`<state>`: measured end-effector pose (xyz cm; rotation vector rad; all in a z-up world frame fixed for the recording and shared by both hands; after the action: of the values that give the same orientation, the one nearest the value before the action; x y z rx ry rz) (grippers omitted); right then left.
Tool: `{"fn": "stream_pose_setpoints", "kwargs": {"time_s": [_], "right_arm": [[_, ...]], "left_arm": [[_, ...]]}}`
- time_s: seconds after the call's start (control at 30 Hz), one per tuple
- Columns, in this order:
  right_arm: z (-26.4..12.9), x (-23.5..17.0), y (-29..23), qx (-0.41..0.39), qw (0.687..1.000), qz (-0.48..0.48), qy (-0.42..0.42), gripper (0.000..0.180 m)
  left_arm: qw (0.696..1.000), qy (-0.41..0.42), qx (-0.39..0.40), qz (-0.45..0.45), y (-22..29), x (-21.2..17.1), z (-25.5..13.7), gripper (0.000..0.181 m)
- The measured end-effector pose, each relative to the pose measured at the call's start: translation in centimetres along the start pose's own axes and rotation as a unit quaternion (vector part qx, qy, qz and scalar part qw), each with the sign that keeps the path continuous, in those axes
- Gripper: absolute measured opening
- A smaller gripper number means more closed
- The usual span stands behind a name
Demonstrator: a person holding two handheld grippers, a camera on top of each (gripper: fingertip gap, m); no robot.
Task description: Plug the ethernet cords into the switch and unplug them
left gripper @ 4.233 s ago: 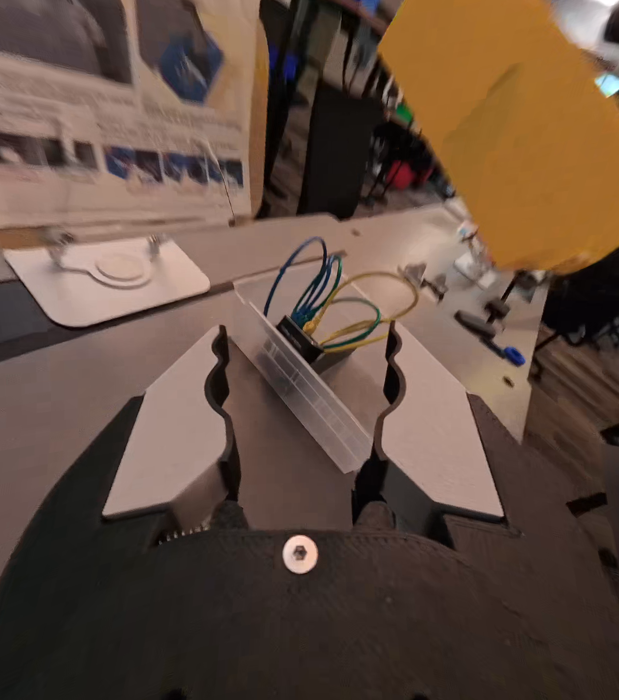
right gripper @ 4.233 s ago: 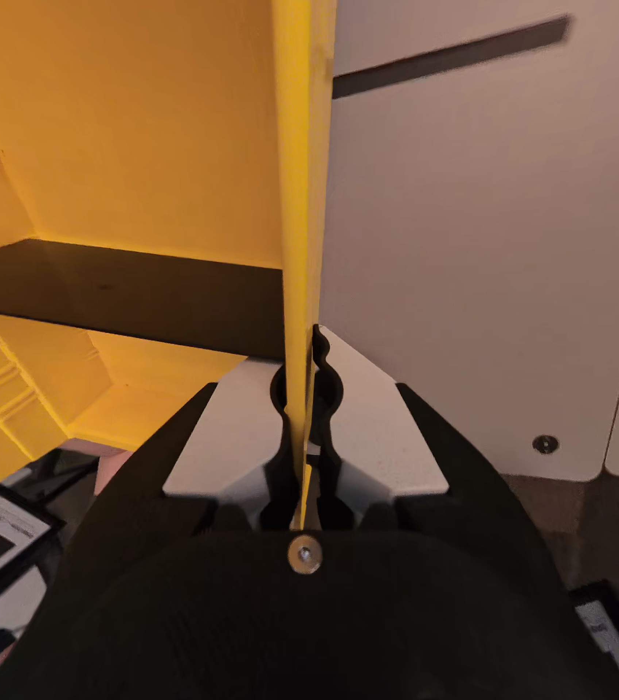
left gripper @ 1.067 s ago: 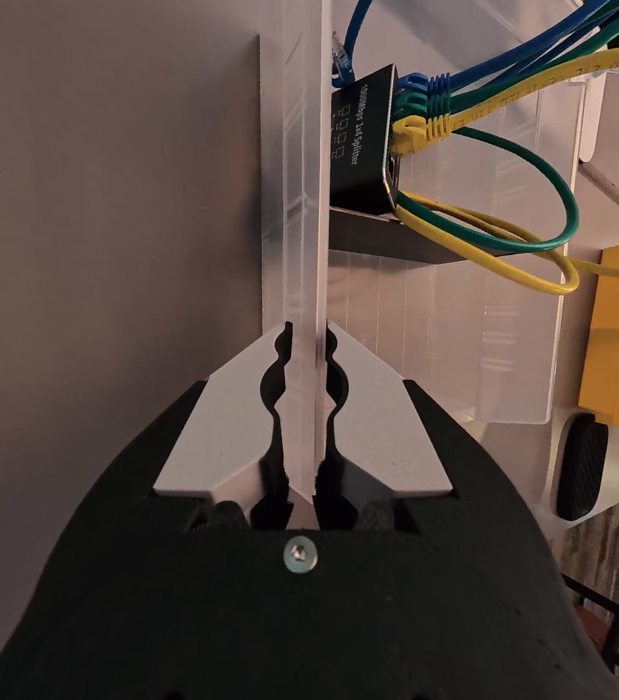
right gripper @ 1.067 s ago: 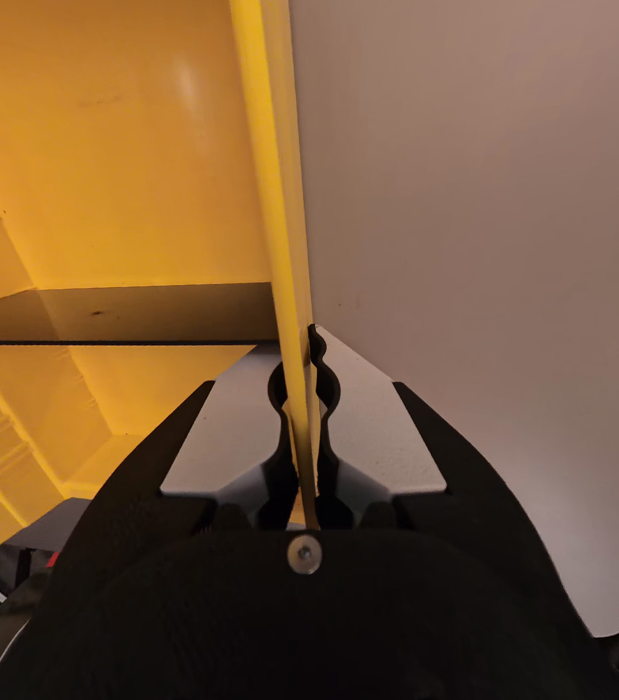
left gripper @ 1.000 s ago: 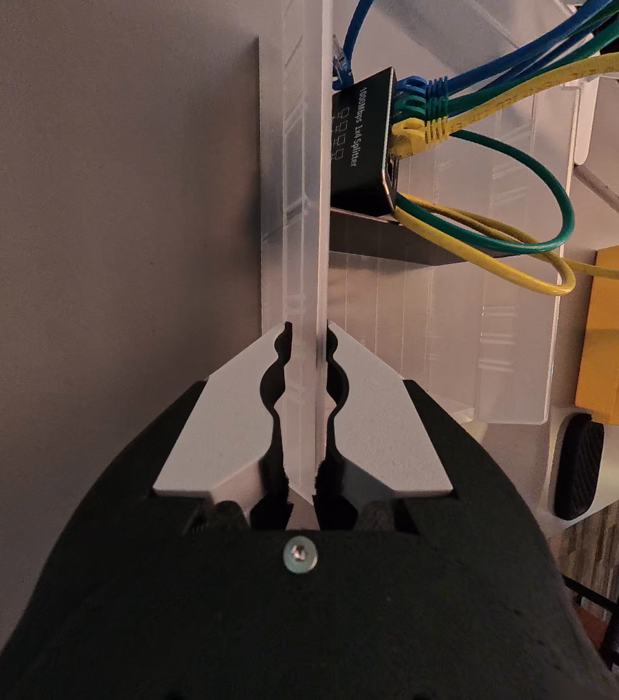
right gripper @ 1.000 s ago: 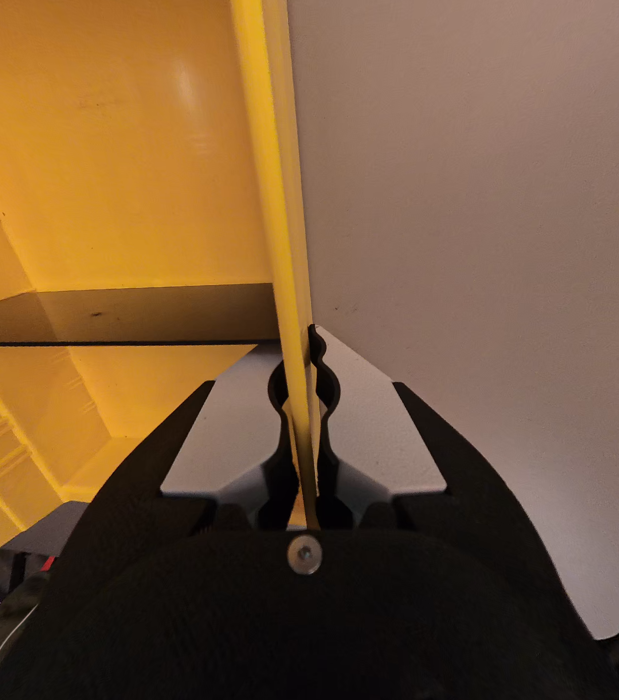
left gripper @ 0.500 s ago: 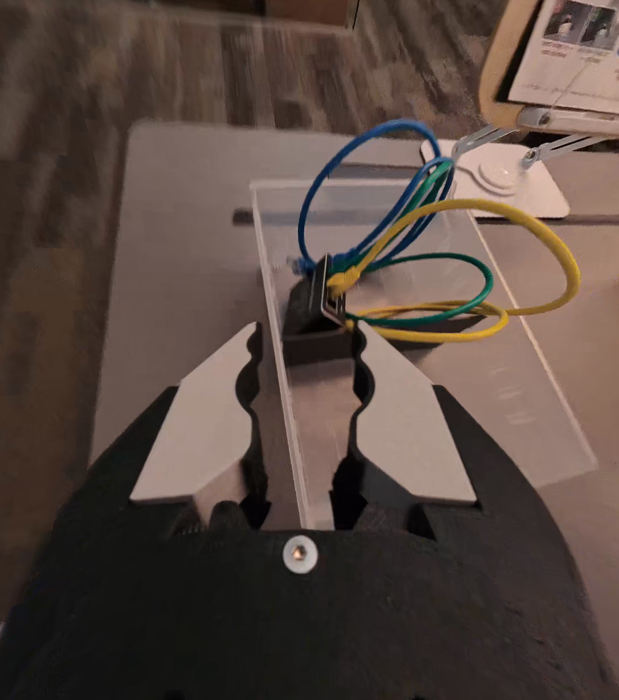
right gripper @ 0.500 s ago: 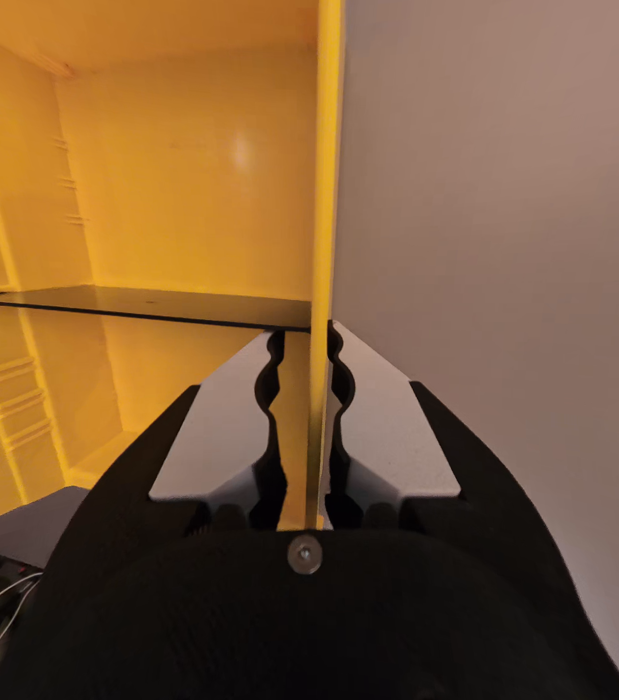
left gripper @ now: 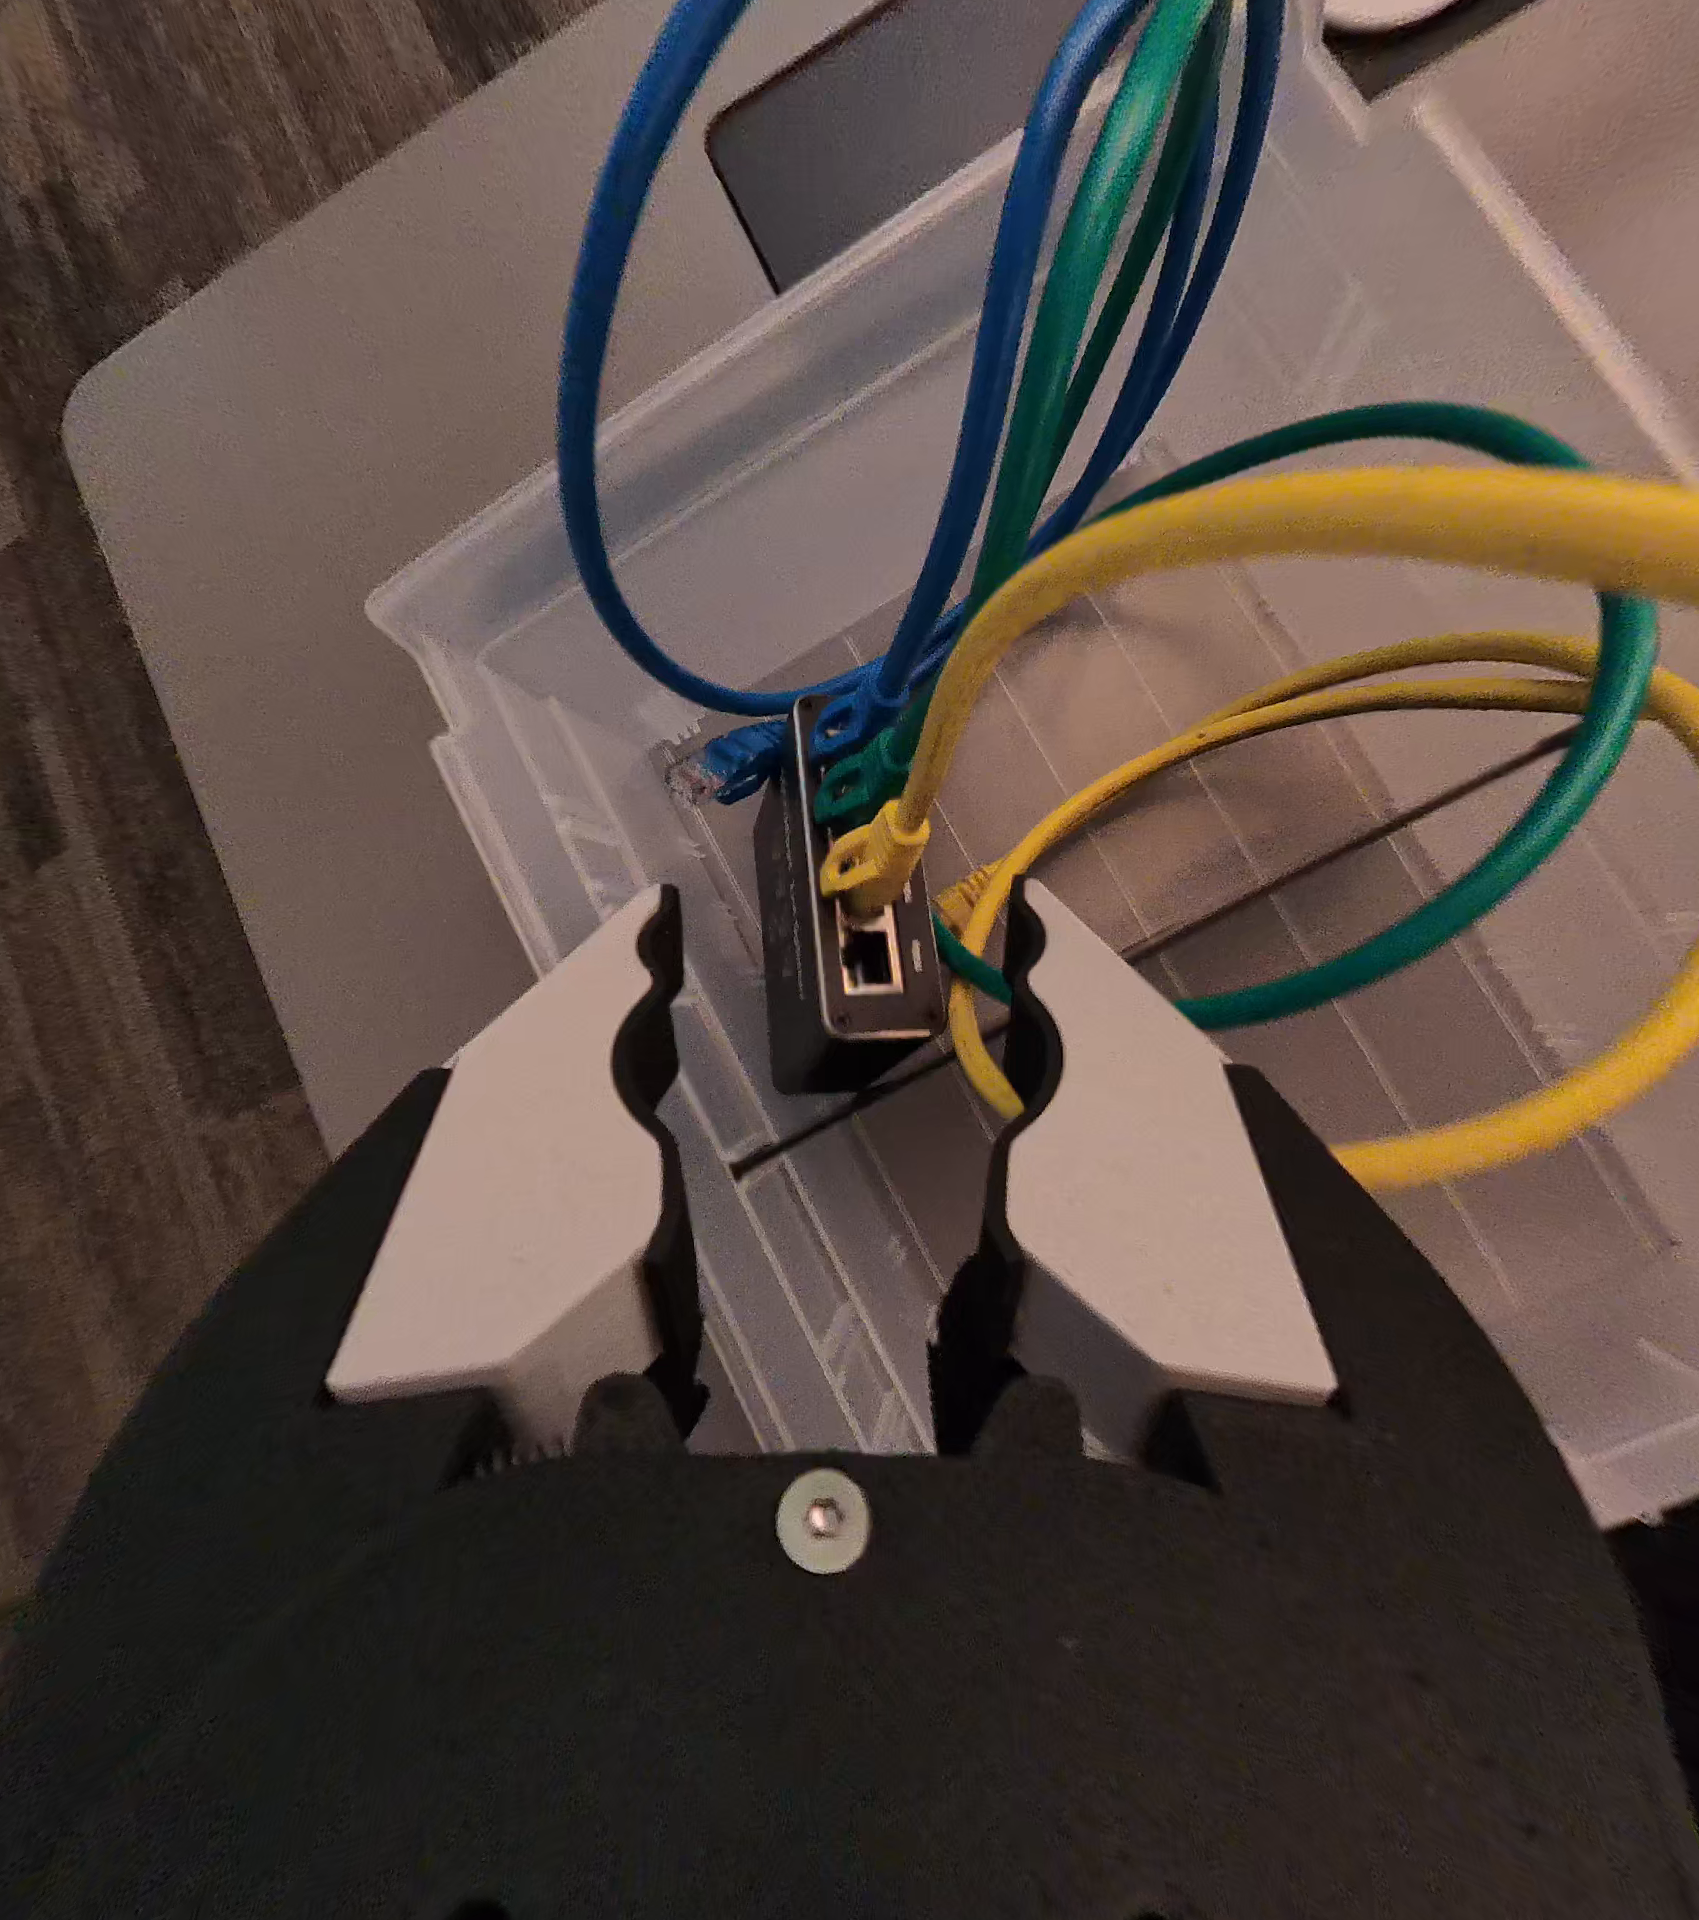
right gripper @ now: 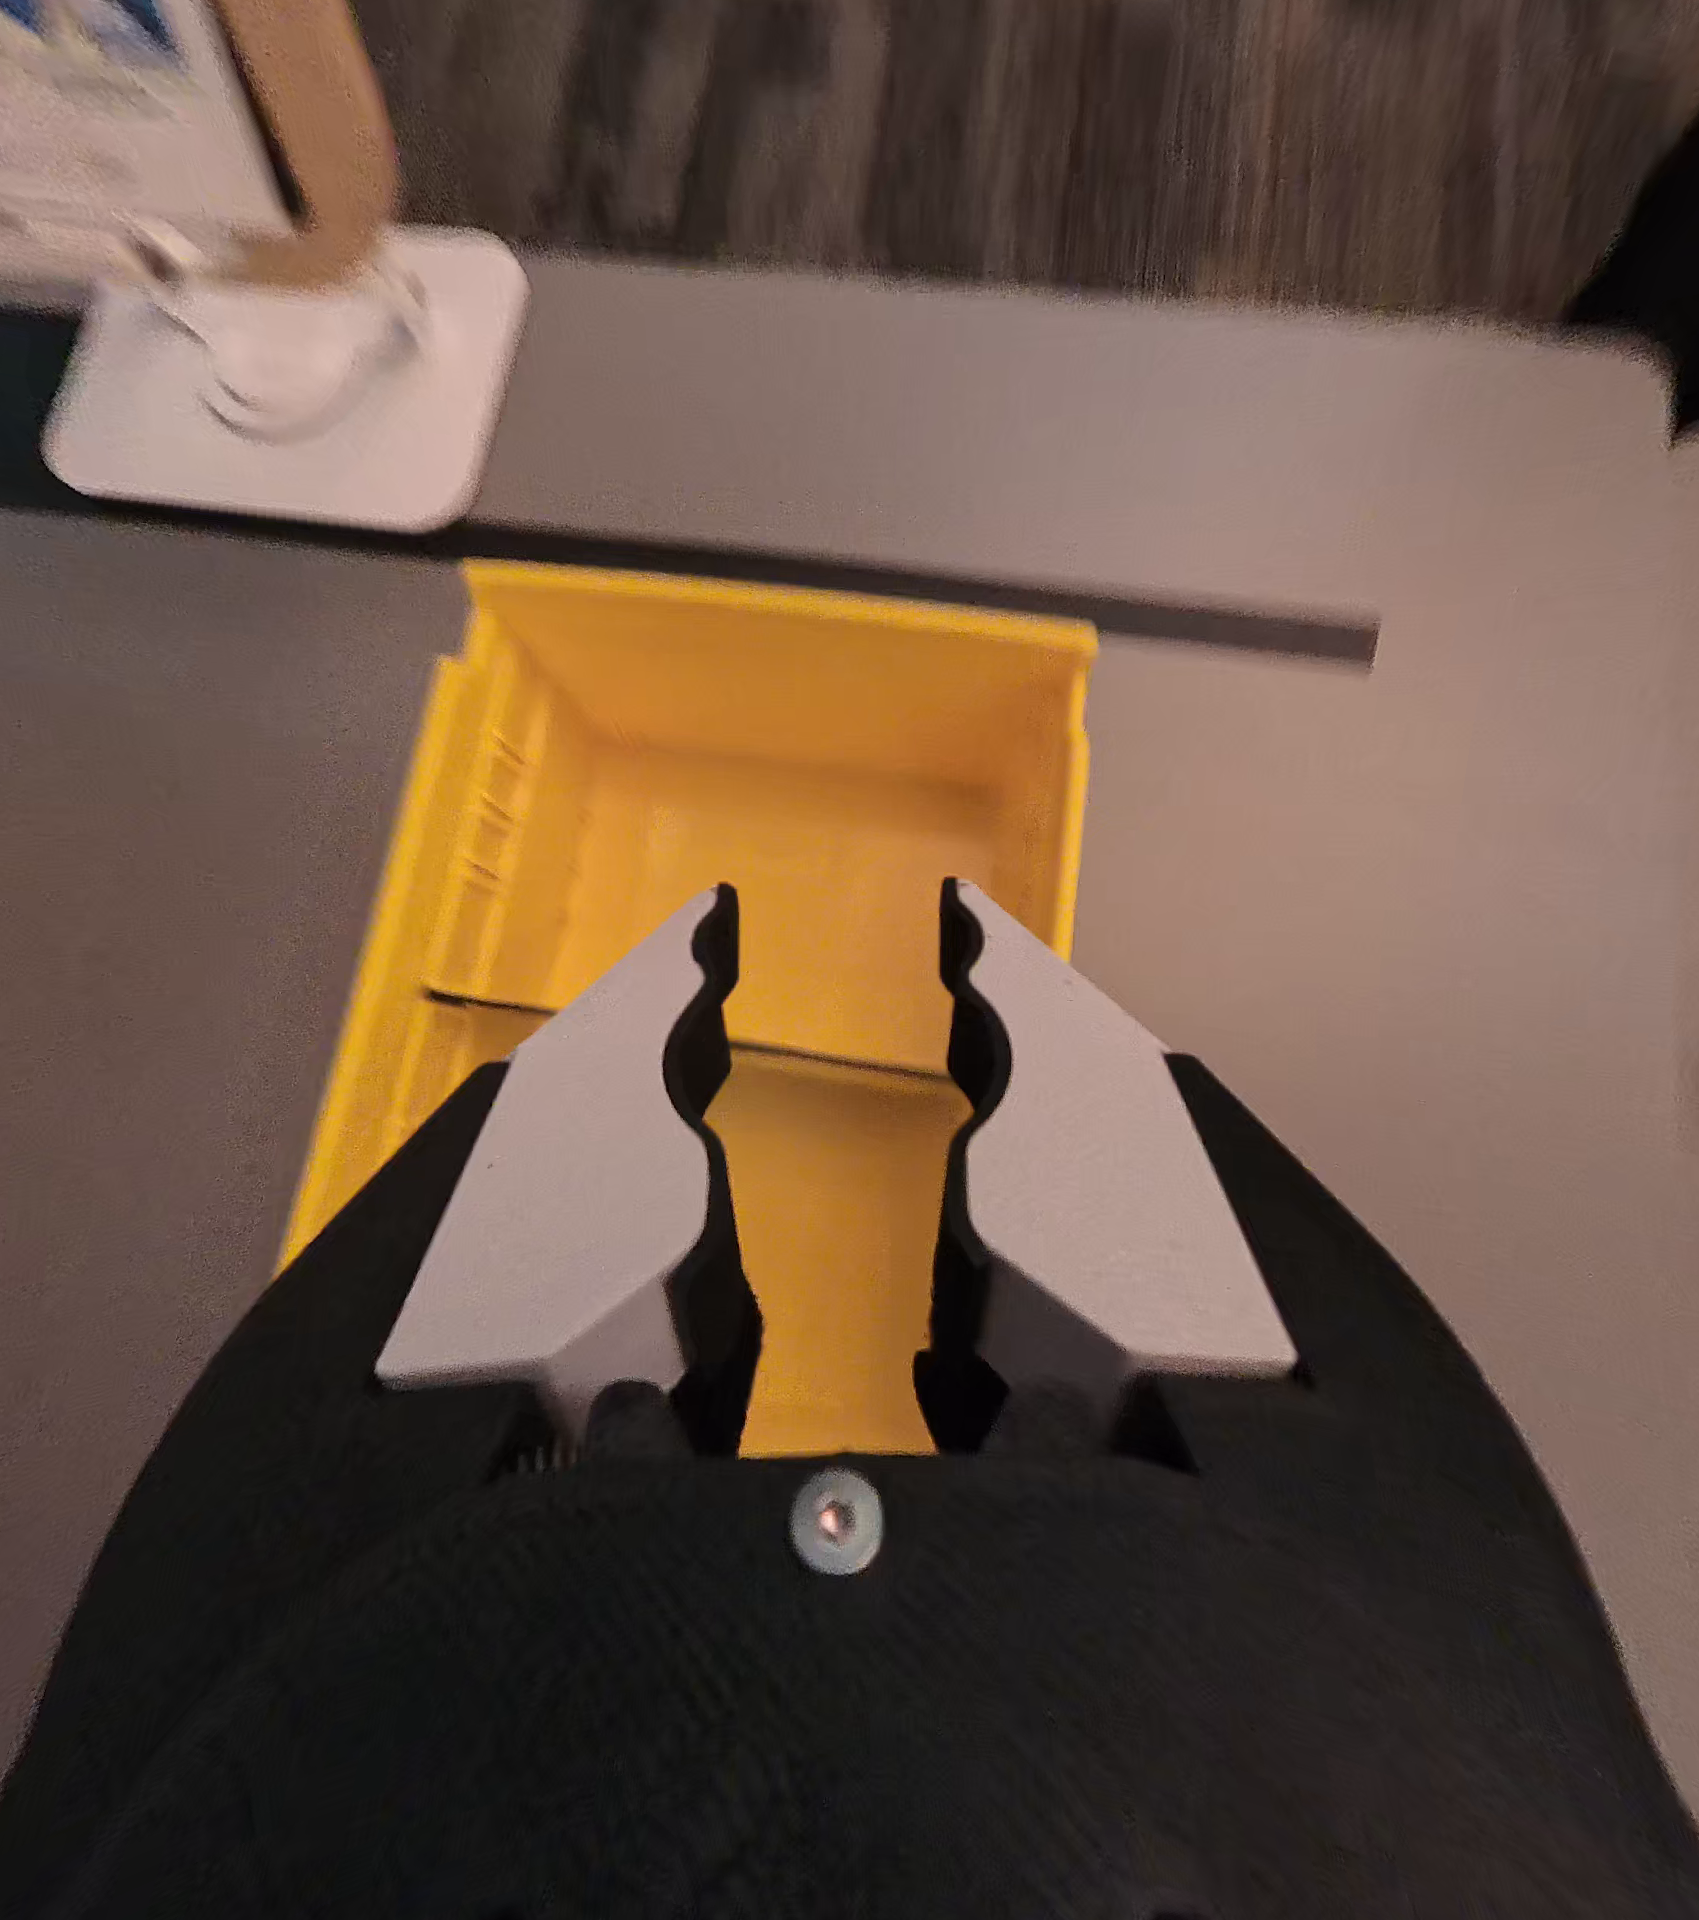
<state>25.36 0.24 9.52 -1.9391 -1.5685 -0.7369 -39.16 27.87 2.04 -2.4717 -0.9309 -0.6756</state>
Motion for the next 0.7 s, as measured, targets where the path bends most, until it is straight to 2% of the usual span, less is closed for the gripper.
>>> {"fn": "stream_pose_setpoints", "kwargs": {"time_s": [0.2, 0.27, 0.37, 0.57, 0.67, 0.7], "right_arm": [[-3.5, 4.6, -6.2, 0.045, 0.989, -0.058, 0.127, 0.039], [-3.5, 4.9, -7.7, 0.069, 0.984, -0.066, 0.153, 0.039], [-2.2, 4.4, -9.4, 0.119, 0.97, -0.086, 0.192, 0.038], [0.7, 4.7, -10.6, 0.115, 0.976, -0.133, 0.13, 0.038], [1.4, 4.6, -10.8, 0.101, 0.977, -0.149, 0.115, 0.038], [1.6, 4.6, -10.9, 0.106, 0.976, -0.15, 0.113, 0.038]], "left_arm": [[0.99, -0.123, 0.05, 0.055, 0.8, 0.9, 2.7, 0.044], [0.989, -0.131, 0.044, 0.043, 0.9, 1.0, 3.1, 0.04], [0.99, -0.133, 0.043, 0.017, 0.6, 0.8, 3.3, 0.044], [0.99, -0.132, 0.053, -0.01, -0.2, 0.4, 2.8, 0.062], [0.987, -0.143, 0.076, 0.01, 0.2, 0.6, 2.1, 0.06], [0.986, -0.146, 0.077, 0.022, 0.6, 0.7, 2.0, 0.052]]}}
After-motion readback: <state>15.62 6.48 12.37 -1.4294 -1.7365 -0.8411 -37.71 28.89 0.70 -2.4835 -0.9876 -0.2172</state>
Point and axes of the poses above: each gripper's, where its closed fingertips meet, z out along the fingers, x out of its top, y = z × x across the jaws, the point moved 10 cm from there along -z, back along the fingers
